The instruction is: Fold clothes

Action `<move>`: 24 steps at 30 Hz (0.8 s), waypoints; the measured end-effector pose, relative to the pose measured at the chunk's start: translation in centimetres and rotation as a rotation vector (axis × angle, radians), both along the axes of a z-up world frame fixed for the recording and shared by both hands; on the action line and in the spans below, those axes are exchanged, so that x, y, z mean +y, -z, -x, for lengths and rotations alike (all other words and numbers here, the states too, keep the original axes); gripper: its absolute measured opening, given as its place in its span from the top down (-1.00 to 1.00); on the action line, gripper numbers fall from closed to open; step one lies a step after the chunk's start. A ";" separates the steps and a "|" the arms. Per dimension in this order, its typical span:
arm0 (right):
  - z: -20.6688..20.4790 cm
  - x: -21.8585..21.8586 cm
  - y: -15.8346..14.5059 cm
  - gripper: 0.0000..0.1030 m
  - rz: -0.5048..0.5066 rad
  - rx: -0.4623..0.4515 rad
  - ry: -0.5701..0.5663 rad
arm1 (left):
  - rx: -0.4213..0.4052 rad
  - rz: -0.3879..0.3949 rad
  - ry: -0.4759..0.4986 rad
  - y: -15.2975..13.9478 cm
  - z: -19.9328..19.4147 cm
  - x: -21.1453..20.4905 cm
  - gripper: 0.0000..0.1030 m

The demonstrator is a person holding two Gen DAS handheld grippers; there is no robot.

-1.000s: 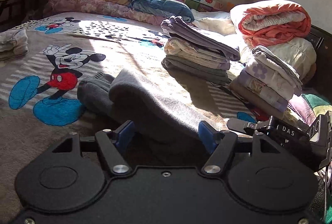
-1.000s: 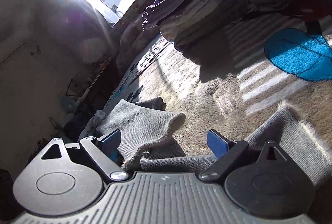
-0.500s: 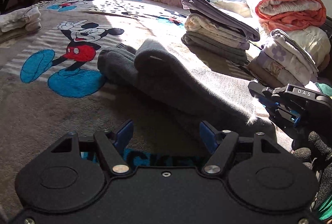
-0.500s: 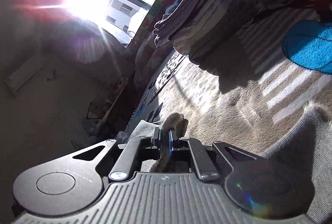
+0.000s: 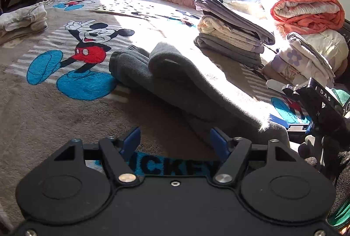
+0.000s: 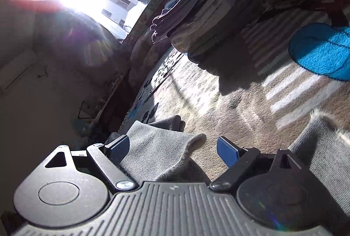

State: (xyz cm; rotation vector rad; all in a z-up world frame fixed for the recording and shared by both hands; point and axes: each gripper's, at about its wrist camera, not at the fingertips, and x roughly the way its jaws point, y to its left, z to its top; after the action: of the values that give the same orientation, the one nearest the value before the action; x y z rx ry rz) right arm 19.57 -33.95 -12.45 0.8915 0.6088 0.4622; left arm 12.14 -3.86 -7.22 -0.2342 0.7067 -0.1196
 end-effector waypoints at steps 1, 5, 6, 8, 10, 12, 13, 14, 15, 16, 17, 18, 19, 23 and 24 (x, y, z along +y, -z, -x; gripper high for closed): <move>-0.3 0.5 0.2 -0.60 0.003 0.016 -0.020 | 0.003 -0.001 0.002 0.1 0.1 0.0 -0.35; -0.8 1.7 1.4 0.52 -0.010 0.021 -0.037 | 0.011 -0.001 0.007 0.3 0.2 0.0 -0.35; -0.7 1.7 1.4 0.60 -0.016 0.017 -0.036 | 0.010 0.001 0.007 0.2 0.3 0.0 -0.35; -0.3 1.4 1.2 0.66 -0.039 0.004 -0.019 | 0.002 0.001 0.008 0.0 0.4 0.0 -0.35; 0.4 0.4 0.7 0.73 -0.090 -0.022 0.018 | -0.004 0.004 0.005 -0.1 0.4 0.1 -0.35; 1.0 -1.3 0.2 0.88 -0.146 -0.062 0.068 | -0.004 0.008 -0.001 -0.2 0.5 0.3 -0.35; 1.3 -2.0 0.0 0.88 -0.158 -0.074 0.089 | -0.003 0.008 -0.002 -0.1 0.5 0.3 -0.35; 1.6 -2.8 -0.2 0.88 -0.167 -0.087 0.112 | -0.001 0.007 -0.002 -0.1 0.5 0.3 -0.35; 1.9 -3.7 -0.4 0.88 -0.175 -0.100 0.135 | 0.000 0.006 -0.001 0.0 0.5 0.3 -0.35; 2.2 -4.5 -0.4 0.88 -0.186 -0.110 0.163 | 0.002 0.006 -0.001 0.0 0.5 0.3 -0.35; 2.5 -5.1 -0.5 0.88 -0.192 -0.118 0.185 | 0.003 0.006 0.001 0.1 0.5 0.2 -0.35; 2.8 -5.9 -0.5 0.88 -0.199 -0.128 0.216 | 0.004 0.006 0.002 0.1 0.4 0.1 -0.35; 3.2 -6.6 -0.5 0.88 -0.204 -0.133 0.241 | 0.005 0.006 0.004 0.1 0.4 0.0 -0.35; 4.5 -9.4 -0.2 0.88 -0.211 -0.145 0.327 | 0.007 0.009 0.007 0.3 0.1 -0.1 -0.35; 4.8 -10.0 -0.1 0.88 -0.204 -0.143 0.343 | 0.008 0.011 0.005 0.3 0.0 -0.1 -0.35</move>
State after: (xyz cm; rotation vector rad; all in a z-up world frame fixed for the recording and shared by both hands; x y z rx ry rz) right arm 14.76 -43.91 -12.32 1.1224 0.2716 0.2764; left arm 12.11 -3.94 -7.50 -0.2437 0.7152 -0.1277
